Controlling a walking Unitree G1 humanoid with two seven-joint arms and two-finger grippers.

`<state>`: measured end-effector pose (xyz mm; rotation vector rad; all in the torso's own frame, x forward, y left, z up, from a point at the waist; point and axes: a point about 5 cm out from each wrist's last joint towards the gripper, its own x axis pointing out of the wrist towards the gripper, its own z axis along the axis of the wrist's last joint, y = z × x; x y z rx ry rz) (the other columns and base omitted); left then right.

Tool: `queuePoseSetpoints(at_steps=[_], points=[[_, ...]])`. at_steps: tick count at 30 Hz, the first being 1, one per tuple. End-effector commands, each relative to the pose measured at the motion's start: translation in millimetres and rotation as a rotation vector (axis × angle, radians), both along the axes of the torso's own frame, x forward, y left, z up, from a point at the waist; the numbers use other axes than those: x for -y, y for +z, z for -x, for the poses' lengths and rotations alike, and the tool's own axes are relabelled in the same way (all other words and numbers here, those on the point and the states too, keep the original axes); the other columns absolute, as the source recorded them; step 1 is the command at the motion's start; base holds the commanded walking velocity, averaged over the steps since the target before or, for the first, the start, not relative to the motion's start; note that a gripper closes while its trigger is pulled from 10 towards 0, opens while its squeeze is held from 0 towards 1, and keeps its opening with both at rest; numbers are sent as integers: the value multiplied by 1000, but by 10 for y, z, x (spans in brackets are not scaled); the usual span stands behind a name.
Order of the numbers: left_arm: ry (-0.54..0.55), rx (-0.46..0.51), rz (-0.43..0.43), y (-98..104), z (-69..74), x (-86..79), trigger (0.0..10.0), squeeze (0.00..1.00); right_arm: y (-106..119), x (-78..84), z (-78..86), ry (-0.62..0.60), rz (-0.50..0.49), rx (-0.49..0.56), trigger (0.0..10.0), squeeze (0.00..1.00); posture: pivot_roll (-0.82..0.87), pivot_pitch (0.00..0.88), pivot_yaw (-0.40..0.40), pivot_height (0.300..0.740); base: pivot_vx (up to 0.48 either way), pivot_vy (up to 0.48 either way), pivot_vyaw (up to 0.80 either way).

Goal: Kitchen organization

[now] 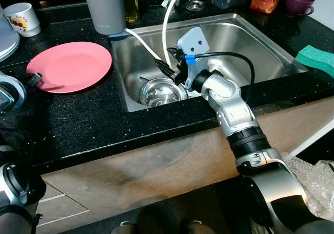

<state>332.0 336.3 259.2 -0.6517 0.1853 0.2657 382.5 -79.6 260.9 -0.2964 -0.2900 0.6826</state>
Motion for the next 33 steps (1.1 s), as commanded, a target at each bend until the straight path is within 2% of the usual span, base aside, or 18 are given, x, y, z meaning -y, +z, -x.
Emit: queuePoseSetpoints(at_steps=[1, 3, 4, 5, 6, 9, 10, 12, 13, 14, 15, 16, 17, 19, 20, 24, 30, 33], points=[[24, -50, -23, -76, 39, -54, 0, 0, 6, -16, 15, 6, -9, -3, 10000, 0, 55, 136, 7, 740, 0, 0, 0], [-6, 70, -107, 56, 40, -38, 0, 0, 22, -12, 17, 3, -17, -2, 10000, 0, 54, 135, 8, 740, 0, 0, 0], [-6, 70, -107, 56, 40, -38, 0, 0, 22, -12, 17, 3, -17, -2, 10000, 0, 54, 135, 8, 740, 0, 0, 0], [-51, 142, -145, 132, 41, 7, 0, 0, 46, -8, 21, 1, -26, 3, 10000, 0, 54, 135, 8, 740, 0, 0, 0], [-51, 142, -145, 132, 41, 7, 0, 0, 46, -8, 21, 1, -26, 3, 10000, 0, 54, 135, 8, 740, 0, 0, 0], [-242, 336, -232, 340, 55, 278, 0, 0, 152, 4, 33, -7, -108, 7, 10000, 0, 56, 135, 8, 740, 0, 0, 0], [-242, 336, -232, 340, 55, 278, 0, 0, 152, 4, 33, -7, -108, 7, 10000, 0, 56, 135, 8, 740, 0, 0, 0], [-373, 440, -254, 430, 77, 526, 0, 0, 209, 13, 41, -12, -207, -18, 10000, 0, 58, 136, 7, 740, 0, 0, 0], [-373, 440, -254, 430, 77, 526, 0, 0, 209, 13, 41, -12, -207, -18, 10000, 0, 58, 136, 7, 740, 0, 0, 0], [-421, 482, -242, 456, 83, 627, 0, 0, 229, 17, 47, -10, -275, -46, 10000, 0, 58, 136, 7, 740, 0, 0, 0], [-421, 482, -242, 456, 83, 627, 0, 0, 229, 17, 47, -10, -275, -46, 10000, 0, 58, 136, 7, 740, 0, 0, 0], [-457, 518, -227, 472, 87, 716, 0, 0, 246, 24, 50, -6, -338, -77, 10000, 0, 57, 138, 10, 740, 0, 0, 0], [-502, 565, -209, 500, 96, 805, 0, 0, 262, 35, 56, 1, -396, -108, 10000, 639, 57, 138, 10, 740, 0, 0, 0], [-502, 565, -209, 500, 96, 805, 0, 0, 262, 35, 56, 1, -396, -108, 10000, 639, 57, 138, 10, 740, 0, 0, 0], [-562, 636, -182, 551, 112, 905, 0, 0, 283, 54, 64, 20, -490, -163, 10000, 1000, 52, 139, 16, 740, 0, 0, 0], [-589, 673, -172, 581, 125, 931, 0, 0, 298, 69, 72, 37, -559, -203, 10000, 1000, 52, 139, 16, 740, 0, 0, 0], [-615, 700, -144, 615, 166, 922, 0, 0, 273, 89, 81, 112, -669, -356, 10000, 1000, 55, 138, 18, 740, 0, 0, 0], [-615, 708, -138, 624, 188, 919, 0, 0, 294, 102, 85, 115, -702, -384, 10000, 1000, 56, 139, 17, 740, 0, 0, 0]])
